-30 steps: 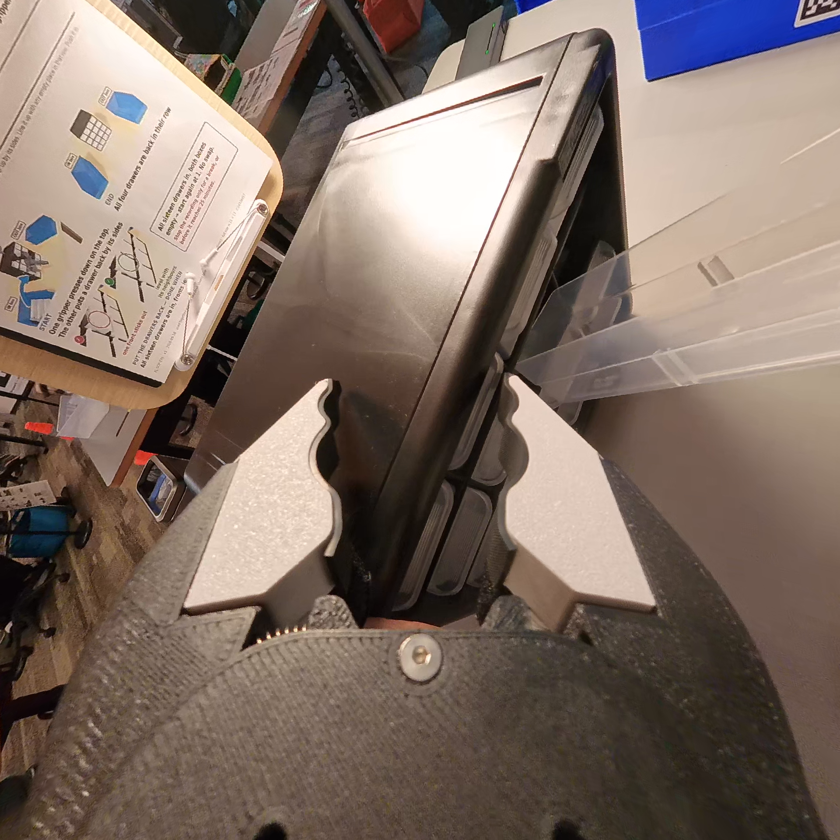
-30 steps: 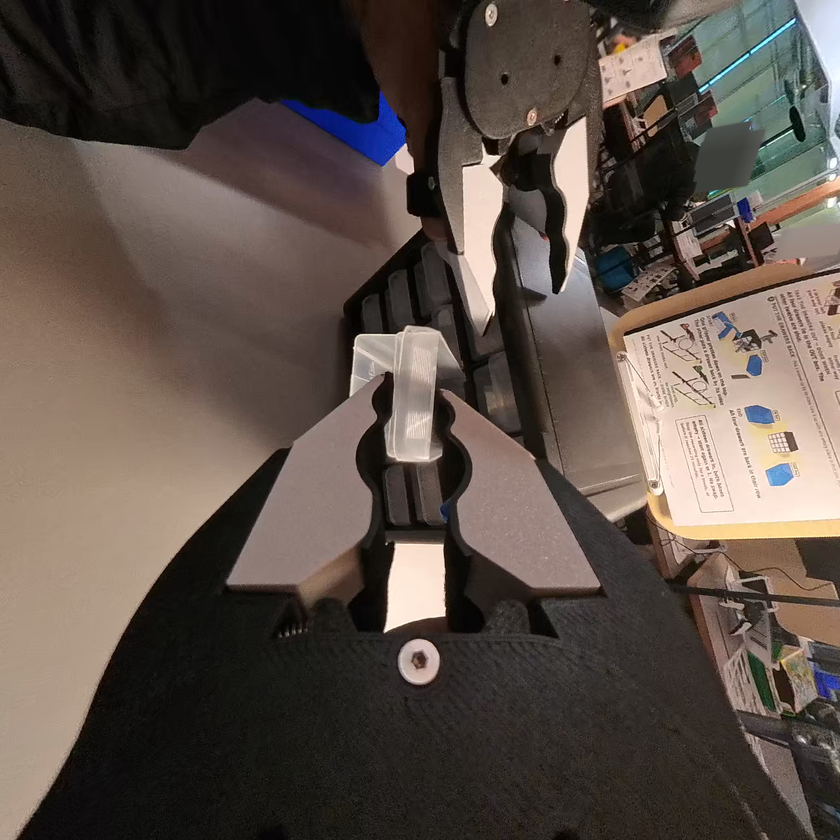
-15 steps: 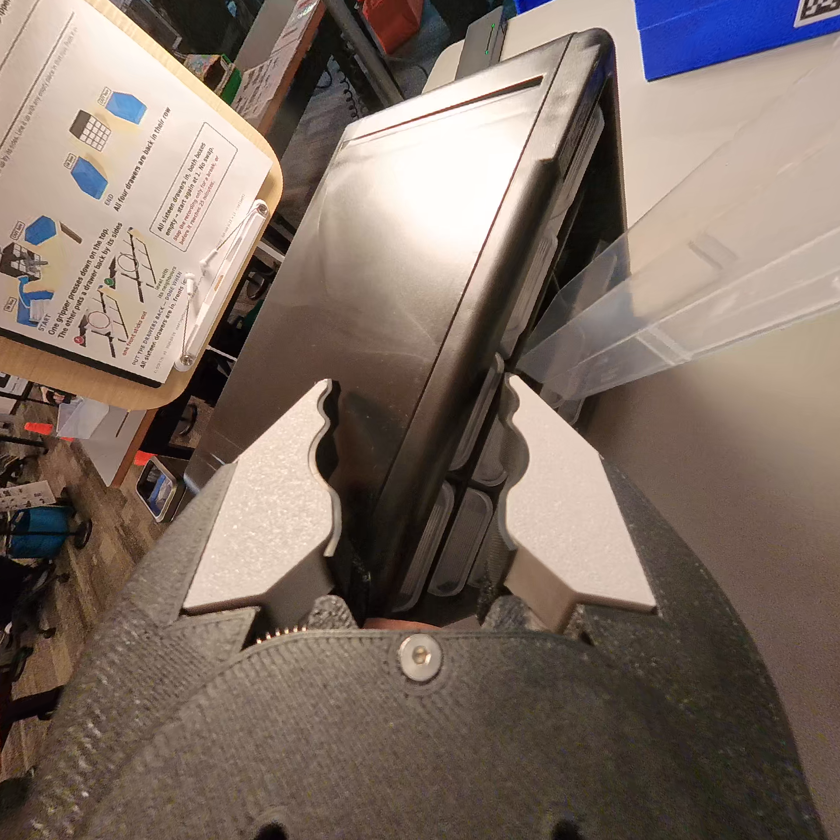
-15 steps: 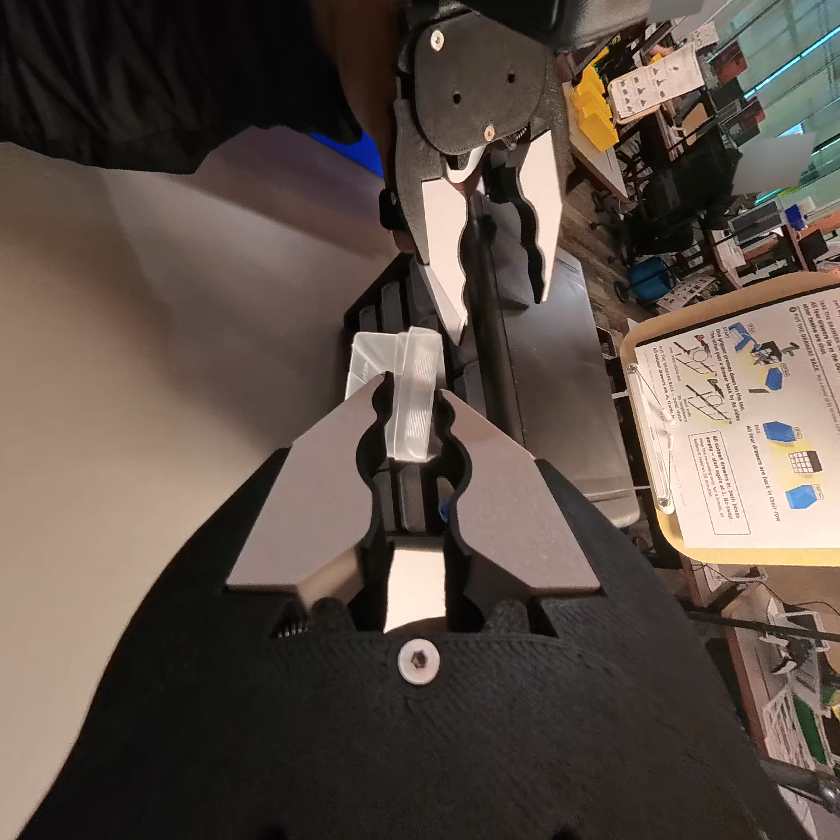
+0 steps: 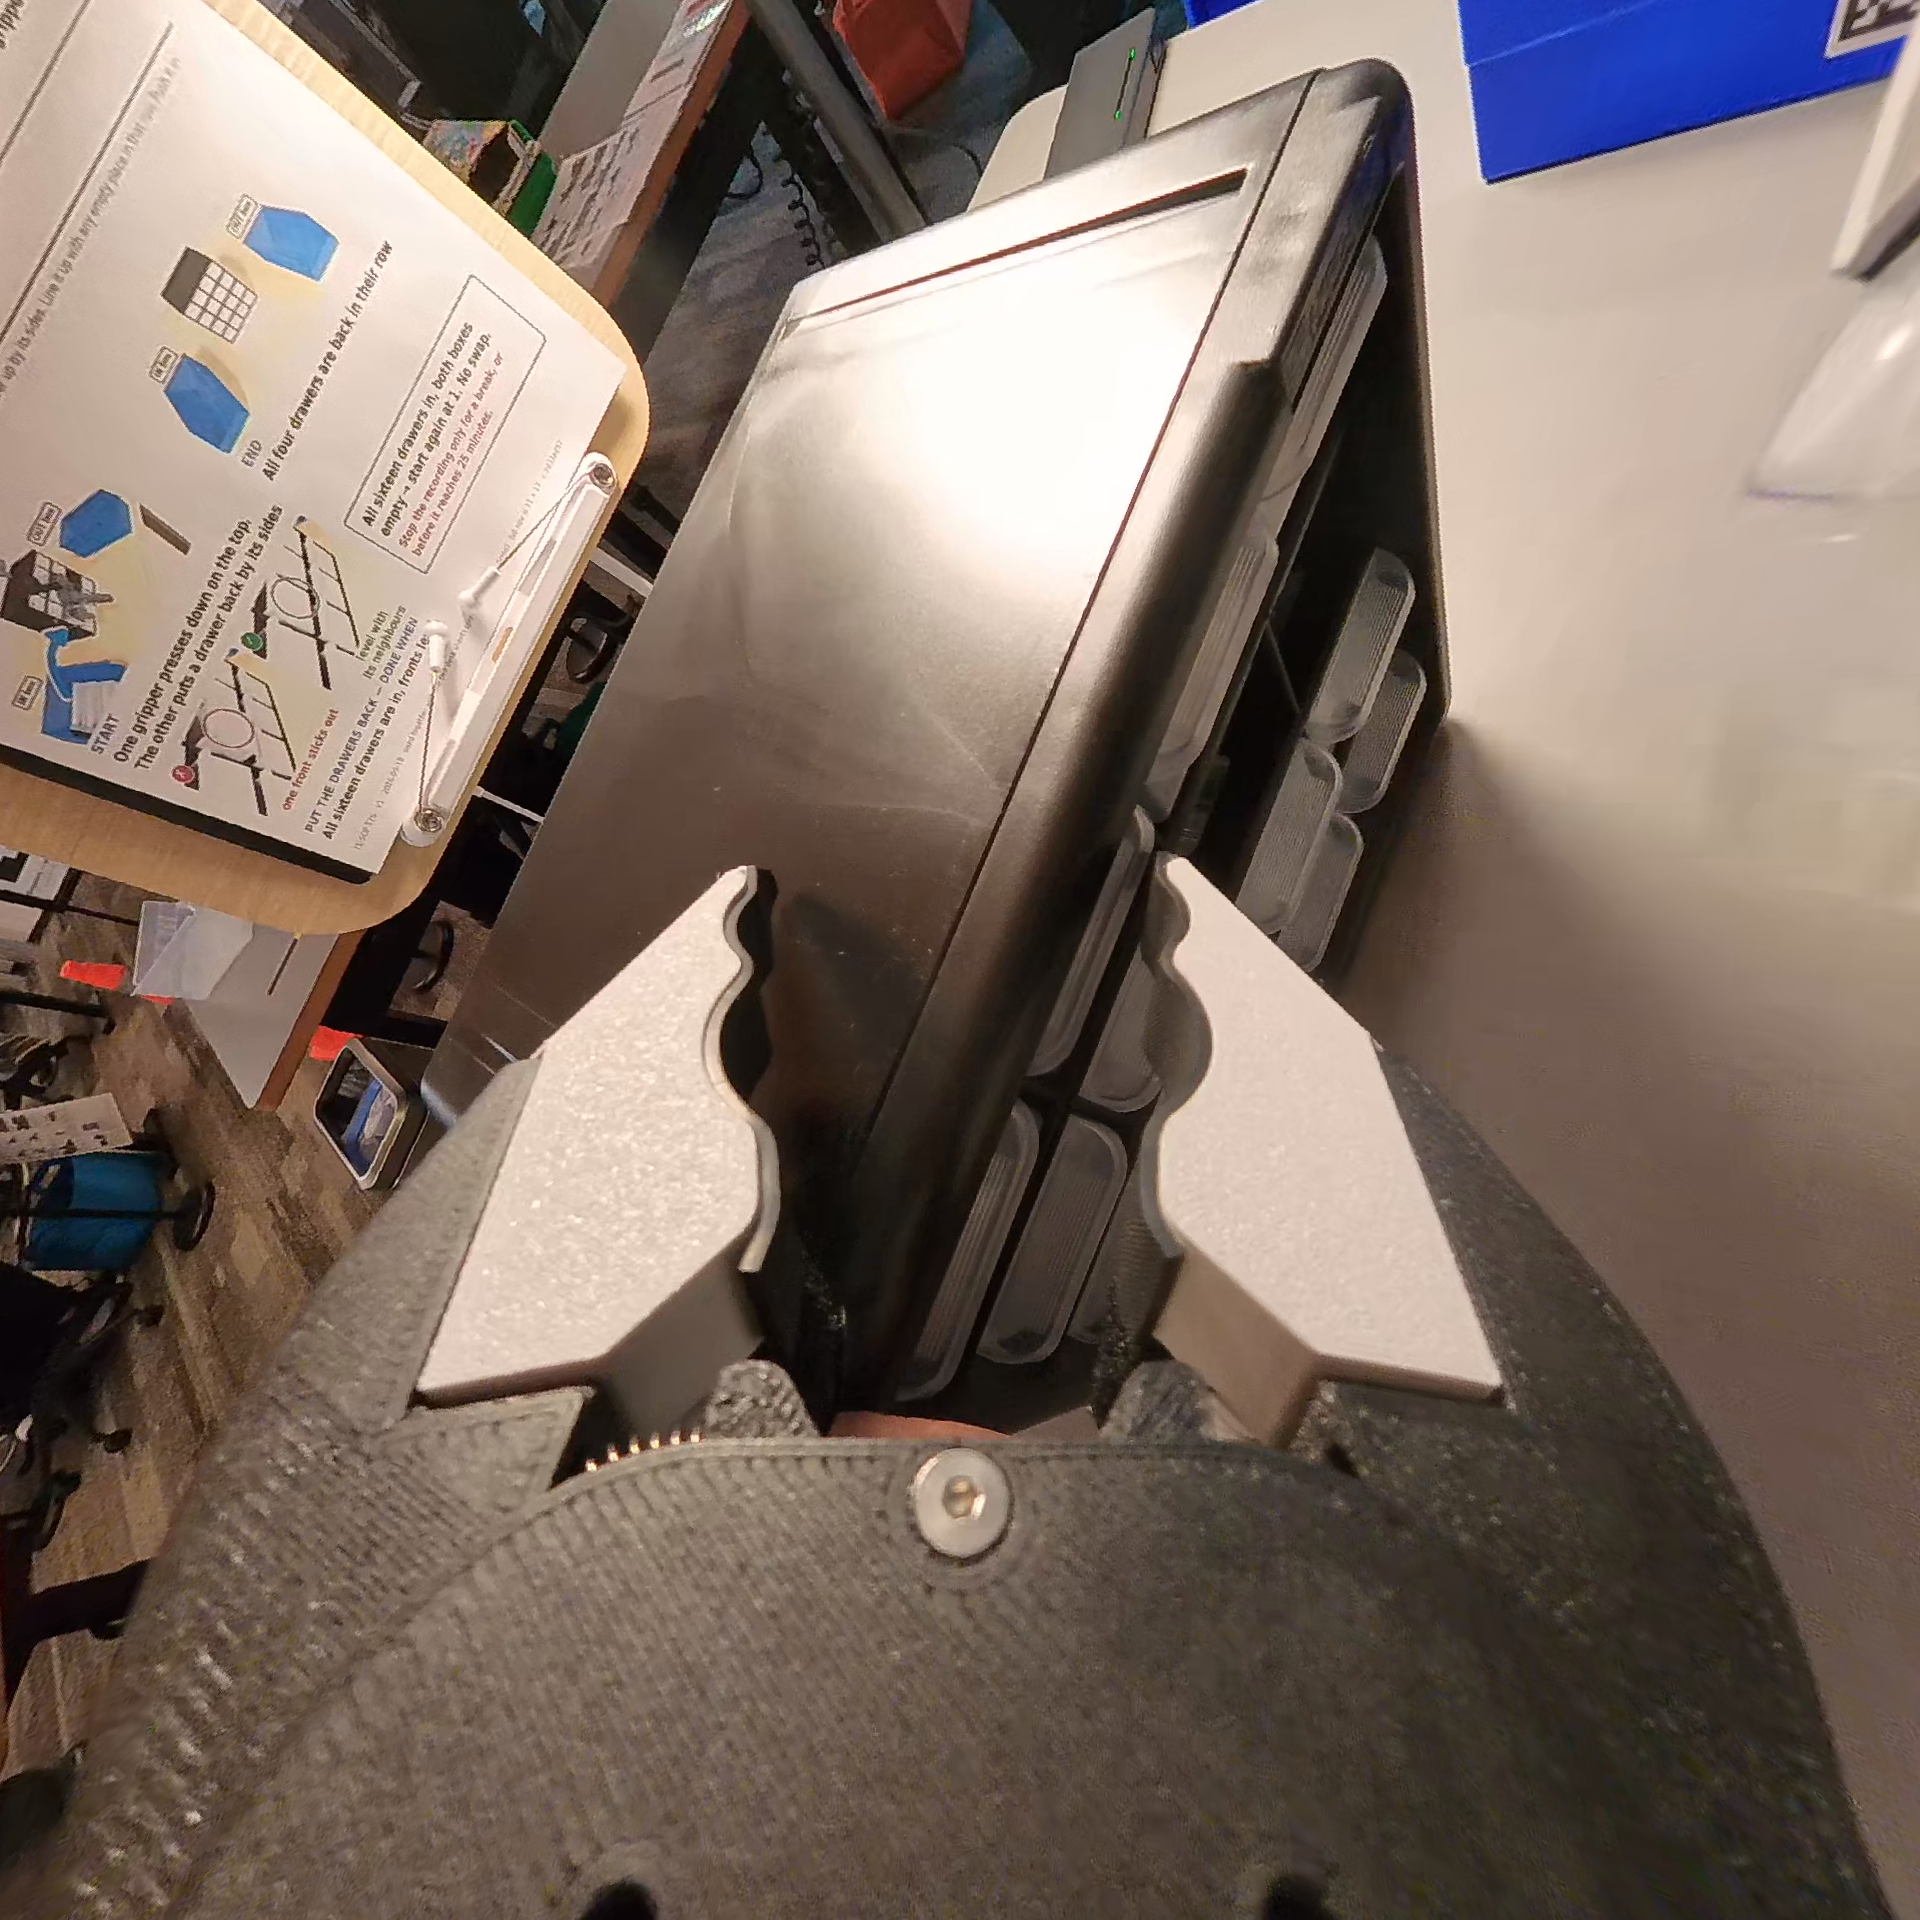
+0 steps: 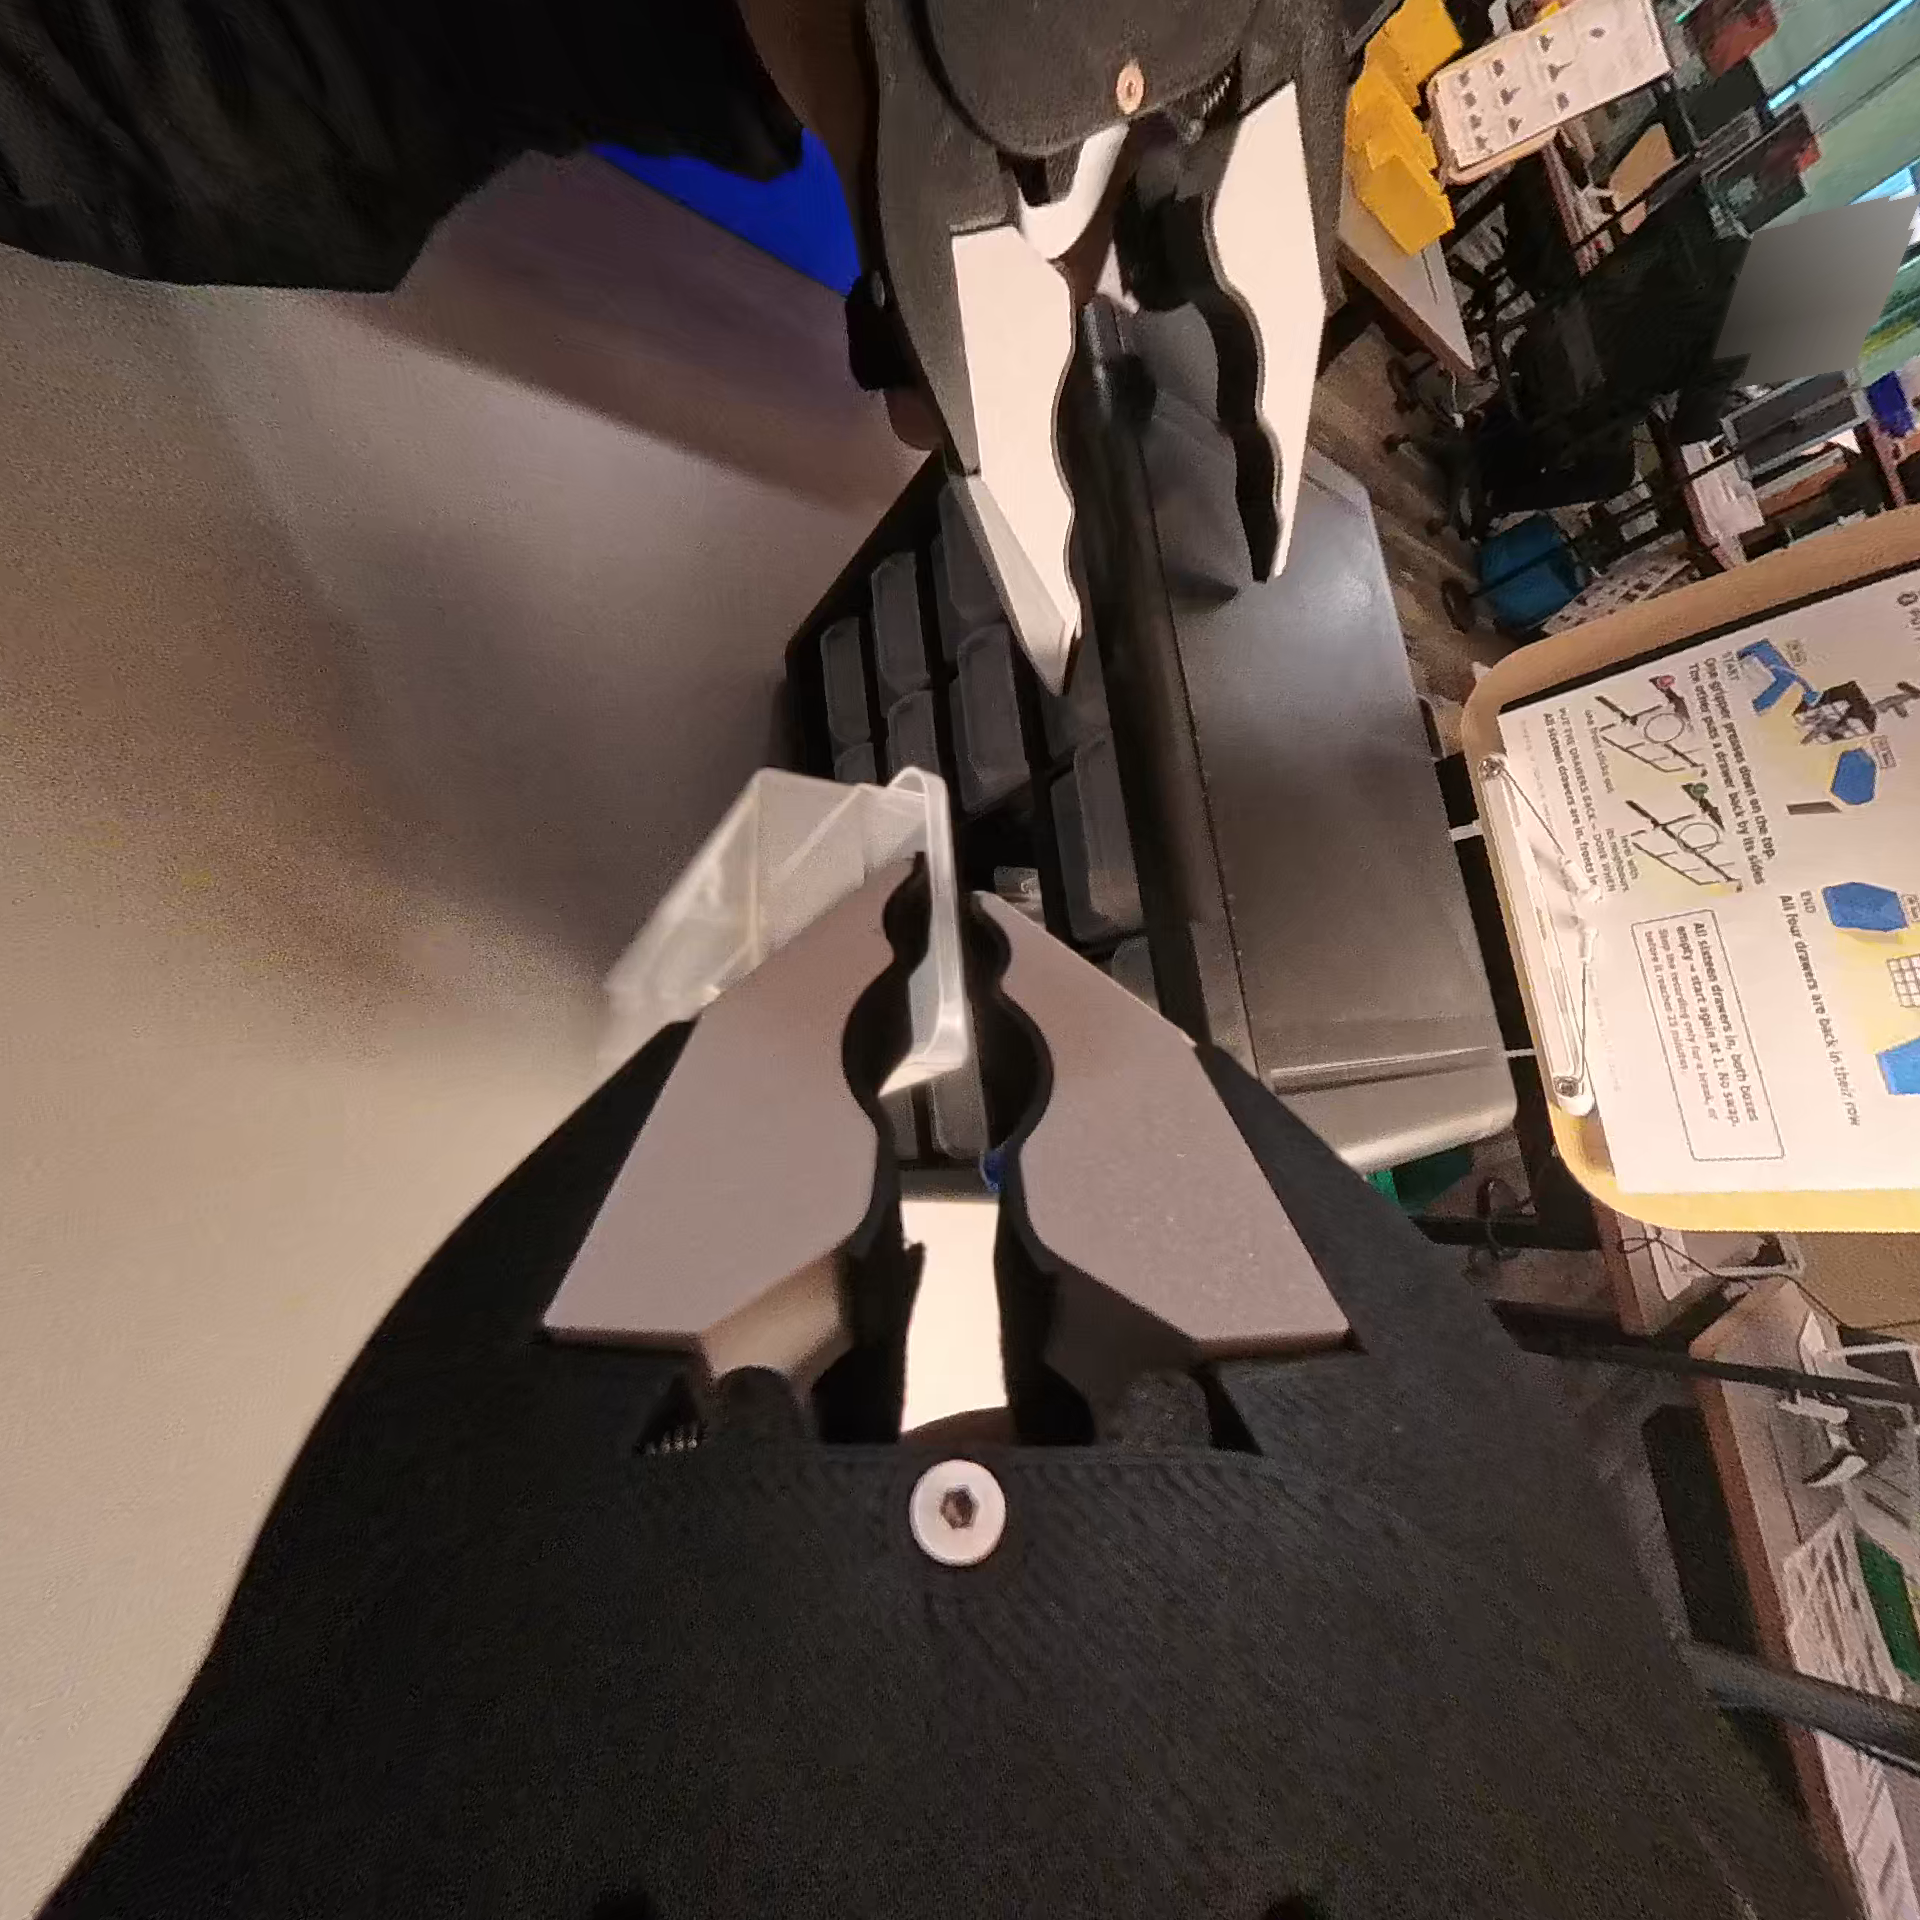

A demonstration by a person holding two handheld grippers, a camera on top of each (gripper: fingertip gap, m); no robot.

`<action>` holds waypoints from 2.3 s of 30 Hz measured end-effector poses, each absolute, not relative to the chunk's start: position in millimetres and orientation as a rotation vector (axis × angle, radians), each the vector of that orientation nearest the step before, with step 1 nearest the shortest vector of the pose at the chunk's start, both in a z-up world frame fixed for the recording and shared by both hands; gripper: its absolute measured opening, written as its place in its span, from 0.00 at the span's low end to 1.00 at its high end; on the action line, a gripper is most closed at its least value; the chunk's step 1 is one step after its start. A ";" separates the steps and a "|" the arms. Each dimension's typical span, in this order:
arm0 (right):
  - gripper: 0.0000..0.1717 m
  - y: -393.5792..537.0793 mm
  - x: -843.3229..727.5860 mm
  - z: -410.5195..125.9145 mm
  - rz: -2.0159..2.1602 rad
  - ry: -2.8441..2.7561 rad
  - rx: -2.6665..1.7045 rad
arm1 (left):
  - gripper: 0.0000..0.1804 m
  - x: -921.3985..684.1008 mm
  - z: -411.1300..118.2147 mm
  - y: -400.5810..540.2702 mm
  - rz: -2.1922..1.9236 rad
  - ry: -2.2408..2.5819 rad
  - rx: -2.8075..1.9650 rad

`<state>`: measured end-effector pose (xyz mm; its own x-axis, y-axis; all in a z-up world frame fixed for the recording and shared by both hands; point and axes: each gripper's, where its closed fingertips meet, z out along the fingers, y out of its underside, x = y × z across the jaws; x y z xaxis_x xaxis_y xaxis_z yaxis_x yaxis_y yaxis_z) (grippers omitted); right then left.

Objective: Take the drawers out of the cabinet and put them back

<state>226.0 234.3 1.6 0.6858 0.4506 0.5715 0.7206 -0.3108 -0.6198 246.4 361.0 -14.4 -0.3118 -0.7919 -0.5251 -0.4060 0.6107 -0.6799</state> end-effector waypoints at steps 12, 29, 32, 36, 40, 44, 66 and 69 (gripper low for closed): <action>0.02 128.0 314.7 13.6 -0.781 -0.543 -2.055 | 0.41 246.5 -14.5 361.1 -0.541 1.937 -0.949; 0.03 -68.2 514.1 -22.6 -1.928 -0.064 -2.114 | 0.40 247.1 -15.3 361.7 -0.524 1.933 -0.951; 0.02 -64.8 511.5 -60.9 -1.916 -0.122 -2.192 | 0.41 247.2 -15.3 361.8 -0.524 1.934 -0.950; 0.04 -53.3 493.2 -81.1 -1.781 -0.077 -2.172 | 0.41 247.3 -15.4 361.8 -0.524 1.935 -0.950; 0.09 -47.6 475.0 -101.4 -1.470 0.065 -2.234 | 0.41 247.4 -15.5 361.8 -0.523 1.935 -0.950; 0.13 -50.5 473.5 -117.6 -1.229 0.195 -2.259 | 0.40 247.5 -15.6 361.8 -0.520 1.935 -0.950; 0.33 -35.0 453.5 -59.3 -0.922 0.445 -2.046 | 0.40 247.7 -15.9 362.0 -0.519 1.937 -0.949; 0.32 26.3 397.9 -45.9 -0.874 0.244 -2.003 | 0.42 247.4 -15.5 361.7 -0.530 1.939 -0.952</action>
<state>397.9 26.3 -45.9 0.7296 -0.4820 0.4851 0.1610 -0.5684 -0.8068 247.4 361.7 -15.5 -0.3133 -0.7891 -0.5285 -0.4105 0.6143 -0.6739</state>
